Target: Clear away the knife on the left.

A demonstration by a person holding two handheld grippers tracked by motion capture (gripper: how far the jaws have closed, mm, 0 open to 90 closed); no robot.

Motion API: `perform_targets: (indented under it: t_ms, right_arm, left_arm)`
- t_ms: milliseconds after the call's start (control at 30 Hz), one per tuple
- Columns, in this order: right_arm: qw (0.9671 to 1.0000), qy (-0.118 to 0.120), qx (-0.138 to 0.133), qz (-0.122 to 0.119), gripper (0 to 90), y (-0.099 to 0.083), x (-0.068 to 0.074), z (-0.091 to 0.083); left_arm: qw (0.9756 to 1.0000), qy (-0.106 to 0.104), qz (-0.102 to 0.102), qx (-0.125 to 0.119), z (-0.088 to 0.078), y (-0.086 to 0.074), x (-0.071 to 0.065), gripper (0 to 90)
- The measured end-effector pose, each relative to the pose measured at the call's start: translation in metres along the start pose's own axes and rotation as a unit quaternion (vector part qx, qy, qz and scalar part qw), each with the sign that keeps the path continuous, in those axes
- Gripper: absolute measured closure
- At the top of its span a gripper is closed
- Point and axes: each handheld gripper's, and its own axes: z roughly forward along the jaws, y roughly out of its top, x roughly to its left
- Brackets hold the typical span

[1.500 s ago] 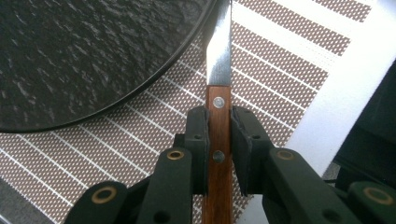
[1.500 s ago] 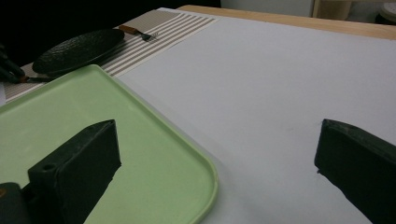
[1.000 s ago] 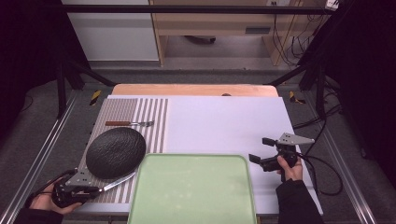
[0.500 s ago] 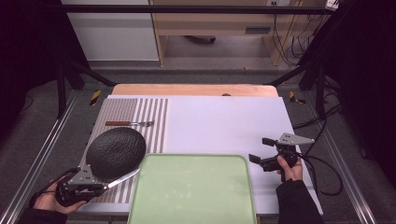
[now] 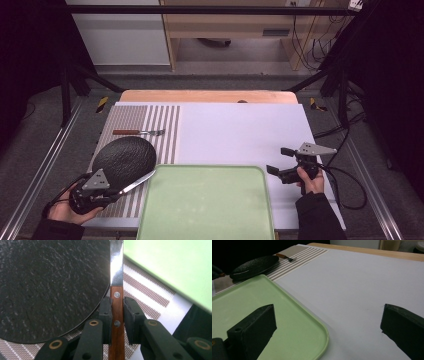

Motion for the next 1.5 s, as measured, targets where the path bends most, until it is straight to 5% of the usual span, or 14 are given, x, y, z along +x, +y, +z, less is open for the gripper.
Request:
perform_targets:
  t_ms: [767,1500]
  right_arm:
    - [1.0000,0.002,0.001,-0.001,0.3,0.000,0.000,0.000]
    - [1.0000,0.002,0.000,-0.001,0.3,0.000,0.000,0.000]
  left_arm:
    - [0.9981,0.014,-0.048,-0.037,0.004,0.032,-0.022,76.9]
    - [0.9967,0.009,-0.059,-0.056,0.014,0.062,-0.054,76.9]
